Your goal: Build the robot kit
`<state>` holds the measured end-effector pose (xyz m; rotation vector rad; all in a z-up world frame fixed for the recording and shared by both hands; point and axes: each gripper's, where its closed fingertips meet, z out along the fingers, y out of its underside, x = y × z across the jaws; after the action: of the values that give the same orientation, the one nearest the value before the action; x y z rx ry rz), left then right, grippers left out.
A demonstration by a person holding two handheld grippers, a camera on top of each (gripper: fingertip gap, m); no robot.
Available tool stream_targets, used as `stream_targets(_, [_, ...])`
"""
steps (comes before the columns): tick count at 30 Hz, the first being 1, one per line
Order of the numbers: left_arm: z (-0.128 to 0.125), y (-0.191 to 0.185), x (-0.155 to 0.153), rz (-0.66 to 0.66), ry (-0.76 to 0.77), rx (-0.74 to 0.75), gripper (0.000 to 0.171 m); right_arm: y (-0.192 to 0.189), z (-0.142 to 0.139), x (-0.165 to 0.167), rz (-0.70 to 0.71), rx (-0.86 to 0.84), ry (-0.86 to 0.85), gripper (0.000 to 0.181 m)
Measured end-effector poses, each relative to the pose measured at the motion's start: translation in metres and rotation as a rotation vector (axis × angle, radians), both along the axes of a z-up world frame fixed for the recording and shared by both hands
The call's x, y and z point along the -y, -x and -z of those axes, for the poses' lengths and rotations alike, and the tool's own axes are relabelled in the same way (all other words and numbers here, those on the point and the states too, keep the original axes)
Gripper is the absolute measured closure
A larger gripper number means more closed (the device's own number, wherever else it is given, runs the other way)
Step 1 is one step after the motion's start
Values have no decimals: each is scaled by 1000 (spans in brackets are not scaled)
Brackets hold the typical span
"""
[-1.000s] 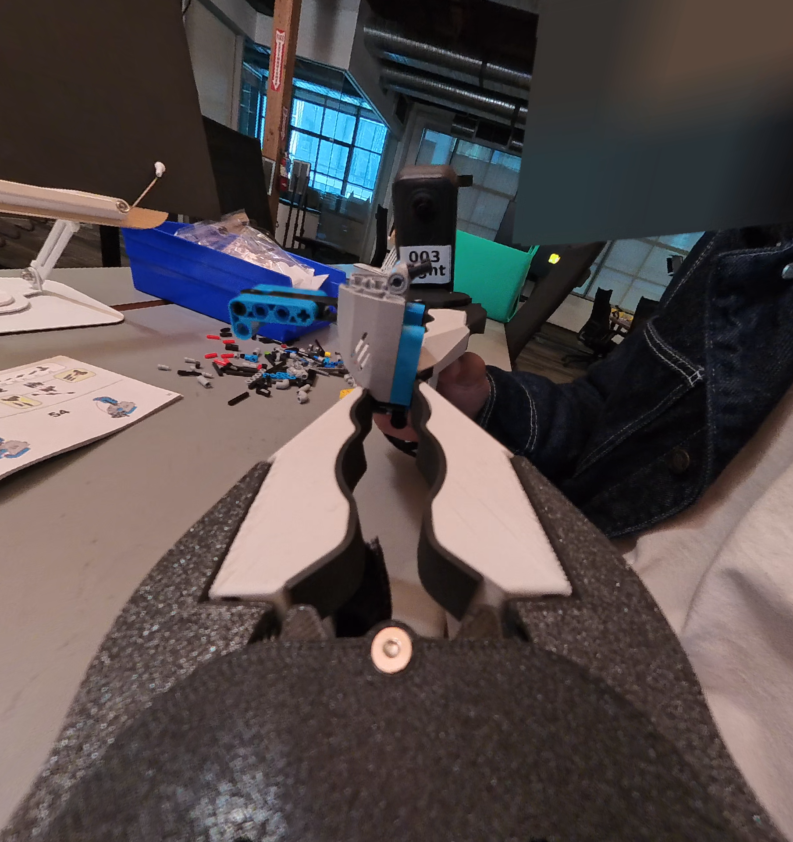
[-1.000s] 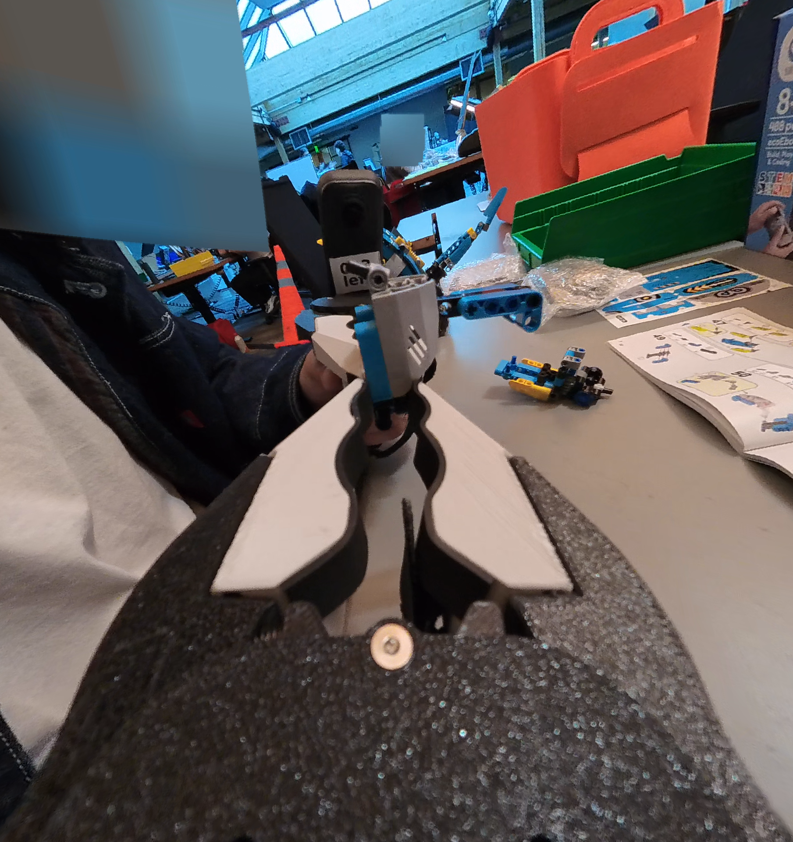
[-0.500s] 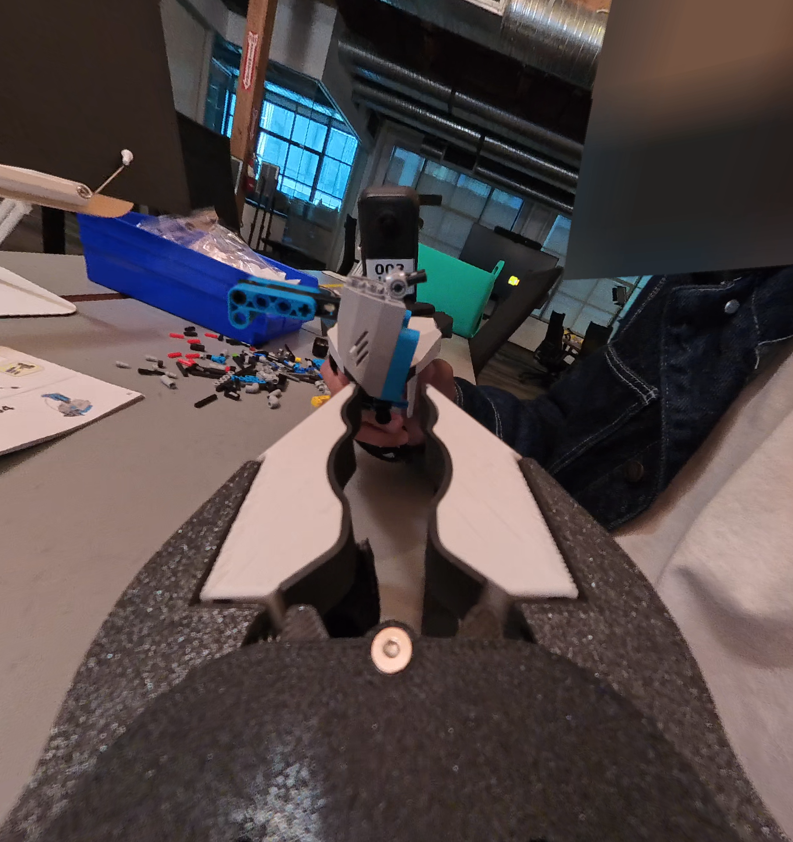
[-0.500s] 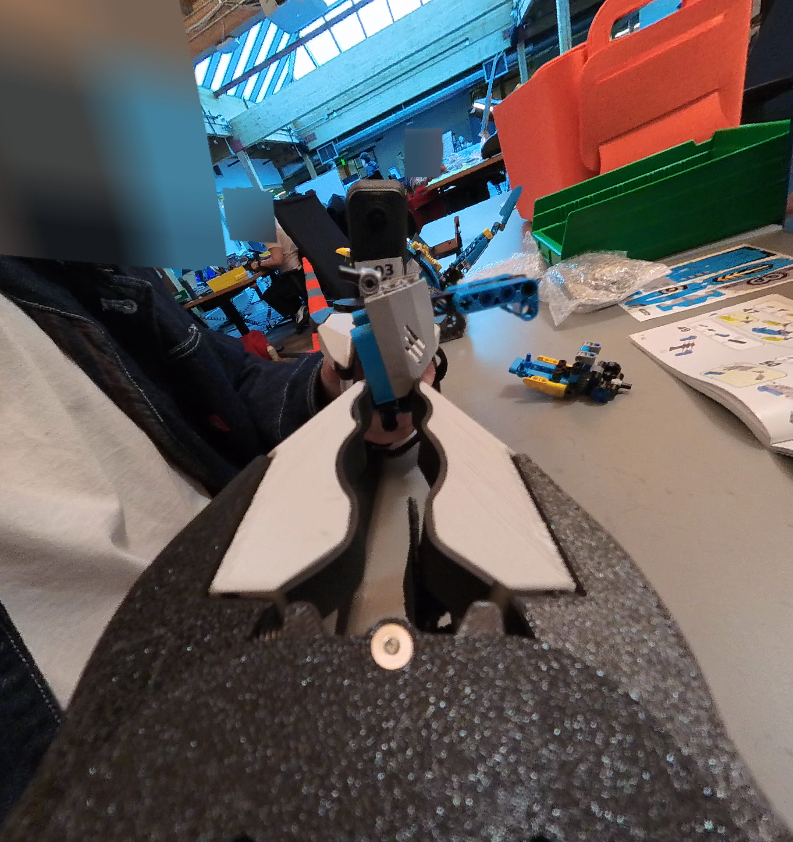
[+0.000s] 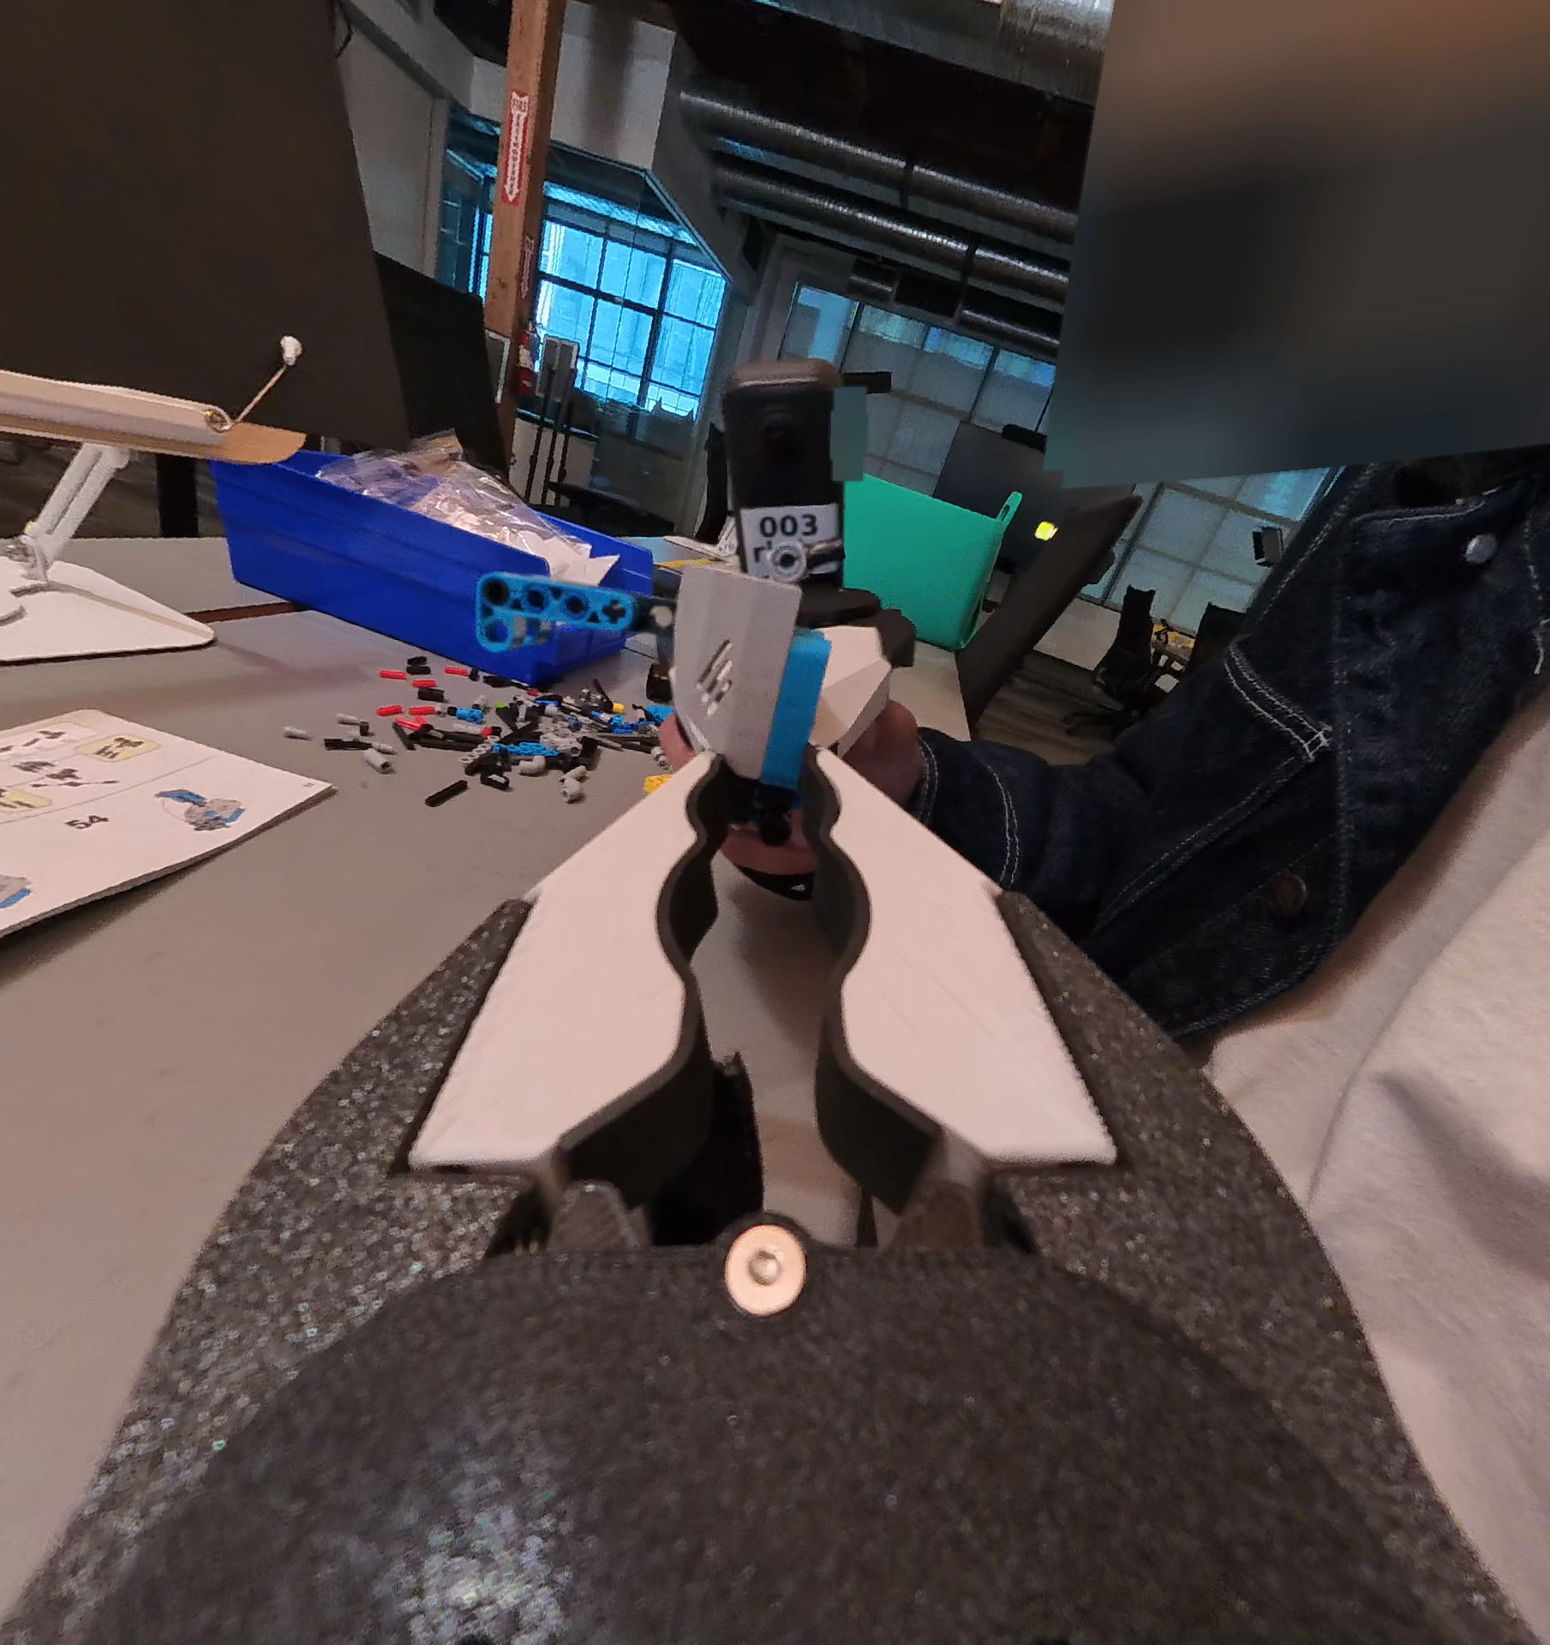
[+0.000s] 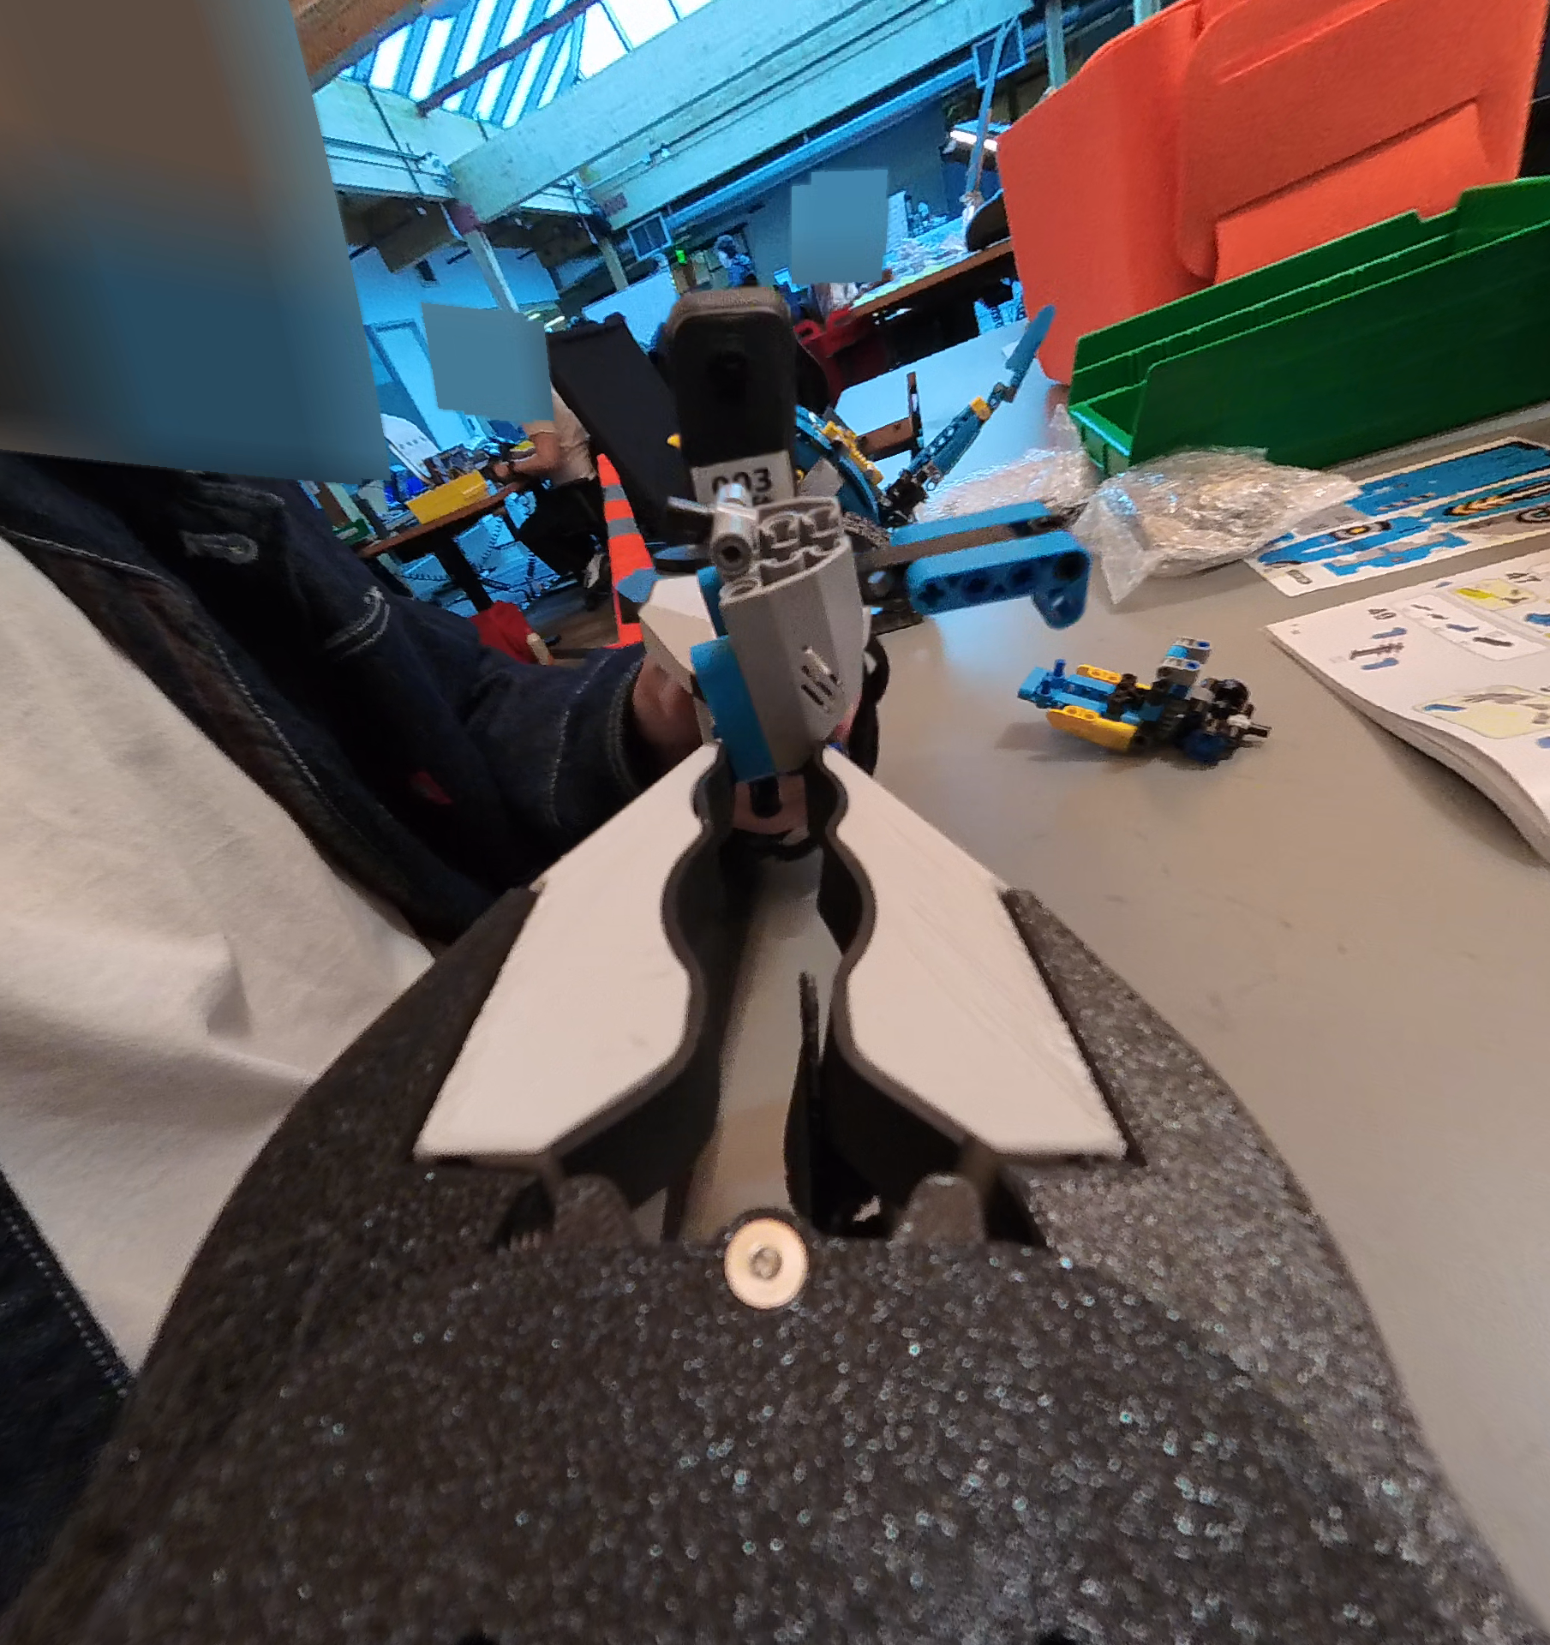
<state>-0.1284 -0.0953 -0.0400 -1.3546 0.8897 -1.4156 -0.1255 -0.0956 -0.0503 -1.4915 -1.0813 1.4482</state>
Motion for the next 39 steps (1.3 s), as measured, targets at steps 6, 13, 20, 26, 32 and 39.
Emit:
stream_targets(6, [0,1,-2,13,33,19,156,1,-1,-4,20,-9,8,167])
stream_targets(13, [10,-2,-11,-33,56,-35,154,-4,3,-15,89,34,-55,166])
stream_targets(20, [37,-1,-40,-177,141,-158,111,-26,52,-63,462,626,-668,167])
stream_targets(26, [65,-8,-45,-170,230,-285,111,-14,67,-58,506,915,-1086,166])
stream_targets(32, [66,-2,-40,-141,206,-321,127,-8,58,-52,577,848,-1158,168])
stream_targets(39, [70,12,-45,-217,-24,-460,128,-15,38,-52,498,358,-335,134])
